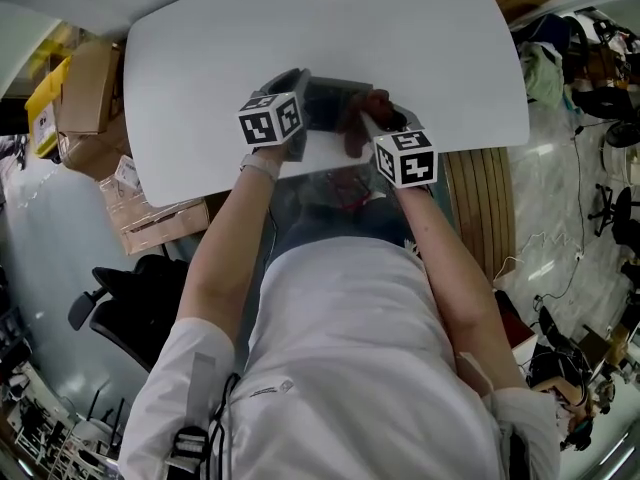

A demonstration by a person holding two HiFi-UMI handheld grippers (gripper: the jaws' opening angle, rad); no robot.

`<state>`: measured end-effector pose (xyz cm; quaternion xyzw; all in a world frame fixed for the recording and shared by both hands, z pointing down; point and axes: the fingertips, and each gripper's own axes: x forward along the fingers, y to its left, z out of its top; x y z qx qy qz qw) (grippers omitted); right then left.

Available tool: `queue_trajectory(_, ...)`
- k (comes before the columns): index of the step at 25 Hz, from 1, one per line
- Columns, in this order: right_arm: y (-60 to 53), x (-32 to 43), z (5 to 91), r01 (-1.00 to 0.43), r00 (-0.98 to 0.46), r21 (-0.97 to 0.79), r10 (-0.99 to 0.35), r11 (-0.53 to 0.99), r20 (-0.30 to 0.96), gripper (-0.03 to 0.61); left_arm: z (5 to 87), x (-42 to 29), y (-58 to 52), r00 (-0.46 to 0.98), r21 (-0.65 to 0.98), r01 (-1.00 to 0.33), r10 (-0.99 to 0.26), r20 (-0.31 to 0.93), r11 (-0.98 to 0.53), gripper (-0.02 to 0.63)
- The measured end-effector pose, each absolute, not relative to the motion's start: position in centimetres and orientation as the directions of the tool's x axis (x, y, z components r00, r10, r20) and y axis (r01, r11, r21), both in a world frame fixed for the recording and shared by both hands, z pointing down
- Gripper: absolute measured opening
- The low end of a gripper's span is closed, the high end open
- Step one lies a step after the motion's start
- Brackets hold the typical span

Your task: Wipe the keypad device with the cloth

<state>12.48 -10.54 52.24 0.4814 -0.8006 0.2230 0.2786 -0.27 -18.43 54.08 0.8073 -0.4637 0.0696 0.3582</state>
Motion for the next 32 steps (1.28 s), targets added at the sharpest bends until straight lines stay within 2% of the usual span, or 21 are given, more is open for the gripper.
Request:
queue_trajectory(12,-13.3,10.7,52.3,-0.843,-0.346,0.035,-0.591,0.537,0.729,0.11,53.9,-0.2,-18.5,0.578,0.55,-0.777,-0.694,0.429,-0.308,0.077)
queue_trajectory(32,-8.8,9.8,56.7,-0.823,-0.361,-0.012,-0.507,0.568,0.782,0.101,53.8,-0.1,-18.5,0.573,0.554,-0.776,-0.706,0.417,-0.302,0.077)
